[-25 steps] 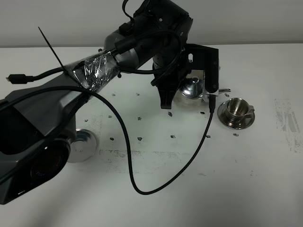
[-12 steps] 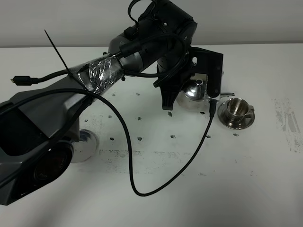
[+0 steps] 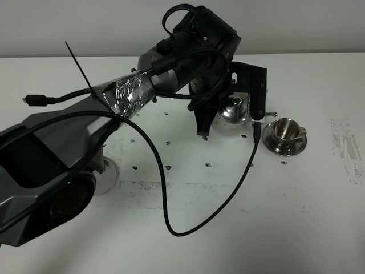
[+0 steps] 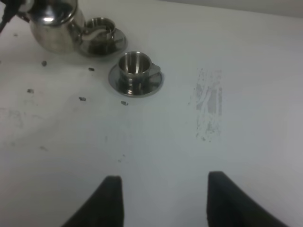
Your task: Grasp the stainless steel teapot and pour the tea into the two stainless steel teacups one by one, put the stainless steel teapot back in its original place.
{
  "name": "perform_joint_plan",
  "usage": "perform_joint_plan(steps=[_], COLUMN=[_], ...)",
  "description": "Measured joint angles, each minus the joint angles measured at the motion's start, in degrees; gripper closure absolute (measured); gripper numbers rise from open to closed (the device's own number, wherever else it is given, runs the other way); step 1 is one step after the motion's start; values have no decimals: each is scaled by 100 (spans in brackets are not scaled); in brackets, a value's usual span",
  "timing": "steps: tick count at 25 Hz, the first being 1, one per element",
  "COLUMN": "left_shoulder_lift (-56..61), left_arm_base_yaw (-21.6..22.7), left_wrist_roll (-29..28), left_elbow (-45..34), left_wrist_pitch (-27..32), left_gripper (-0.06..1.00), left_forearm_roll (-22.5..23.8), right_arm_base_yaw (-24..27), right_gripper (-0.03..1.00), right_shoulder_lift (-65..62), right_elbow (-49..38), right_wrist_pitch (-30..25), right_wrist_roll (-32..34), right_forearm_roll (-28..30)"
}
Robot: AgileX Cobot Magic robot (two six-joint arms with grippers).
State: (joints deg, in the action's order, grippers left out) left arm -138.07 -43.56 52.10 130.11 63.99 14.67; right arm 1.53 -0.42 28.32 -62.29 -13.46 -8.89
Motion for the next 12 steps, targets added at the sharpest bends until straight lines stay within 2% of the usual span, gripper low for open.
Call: perform_joint_plan(steps=[12], left_shoulder_lift=[-370], left_arm_base_yaw=[-132], left_wrist_roll=[-153], left_elbow=[432], left_wrist_pitch=[188], left_gripper=[75], left_forearm_roll=[274], right_arm_base_yaw=[0], right_gripper=[55], right_shoulder_lift=[0], right_elbow=[0], right_wrist_pitch=[0], right_wrist_roll=[0], right_forearm_roll=[0])
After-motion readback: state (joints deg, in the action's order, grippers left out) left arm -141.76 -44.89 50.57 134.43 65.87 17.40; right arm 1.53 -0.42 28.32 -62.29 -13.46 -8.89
